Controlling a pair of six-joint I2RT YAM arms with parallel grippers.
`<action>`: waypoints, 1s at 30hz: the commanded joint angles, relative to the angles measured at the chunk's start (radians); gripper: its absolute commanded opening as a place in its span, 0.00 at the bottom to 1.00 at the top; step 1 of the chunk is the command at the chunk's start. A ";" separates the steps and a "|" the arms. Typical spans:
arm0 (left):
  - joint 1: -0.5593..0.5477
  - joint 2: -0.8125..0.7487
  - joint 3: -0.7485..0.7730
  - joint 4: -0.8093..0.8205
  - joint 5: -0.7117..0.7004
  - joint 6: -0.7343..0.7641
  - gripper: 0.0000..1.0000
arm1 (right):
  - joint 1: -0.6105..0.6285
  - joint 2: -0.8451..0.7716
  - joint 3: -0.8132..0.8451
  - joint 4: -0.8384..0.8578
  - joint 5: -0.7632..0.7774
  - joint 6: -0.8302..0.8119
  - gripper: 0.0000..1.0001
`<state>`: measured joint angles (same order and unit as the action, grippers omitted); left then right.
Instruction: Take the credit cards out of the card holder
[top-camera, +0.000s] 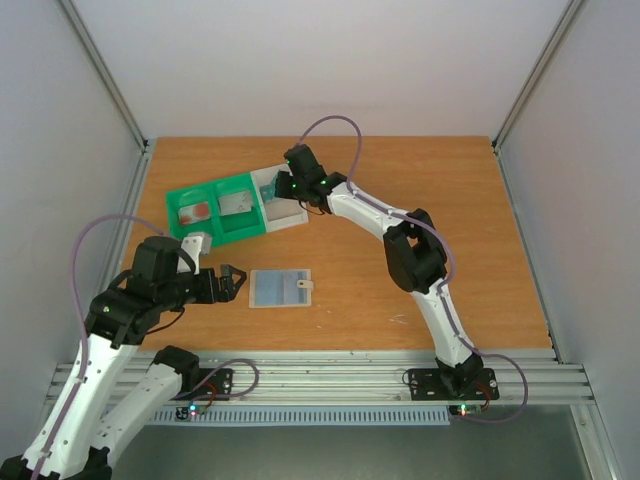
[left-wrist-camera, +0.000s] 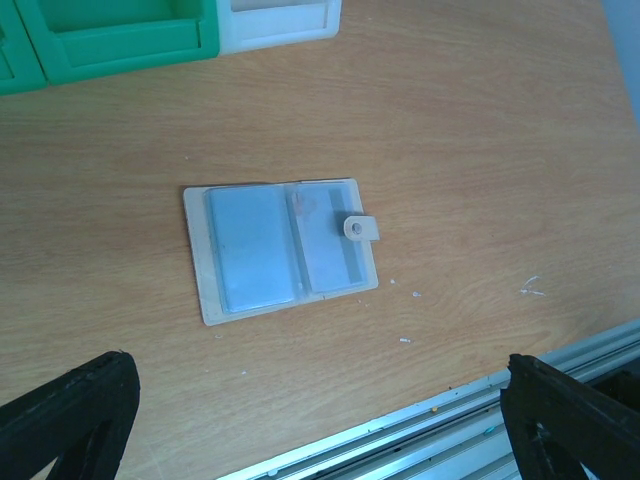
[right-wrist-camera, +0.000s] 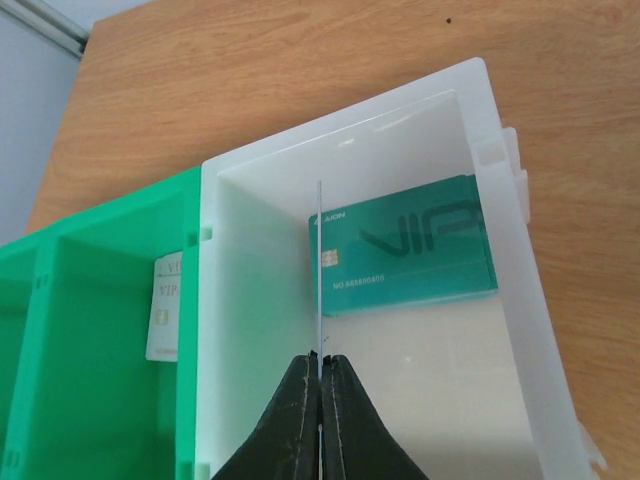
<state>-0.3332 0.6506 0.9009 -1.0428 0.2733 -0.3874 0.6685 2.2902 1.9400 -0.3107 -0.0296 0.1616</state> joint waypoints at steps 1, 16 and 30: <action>-0.001 -0.013 -0.005 0.030 0.000 0.018 0.99 | -0.013 0.073 0.115 -0.054 -0.030 -0.007 0.01; 0.000 -0.008 -0.008 0.034 0.023 0.025 0.99 | -0.036 0.205 0.306 -0.156 -0.067 0.011 0.08; 0.000 -0.014 -0.010 0.039 0.027 0.025 0.99 | -0.059 0.284 0.429 -0.252 -0.061 0.061 0.10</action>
<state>-0.3332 0.6476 0.9009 -1.0428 0.2989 -0.3798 0.6212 2.5614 2.3238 -0.5266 -0.1009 0.1993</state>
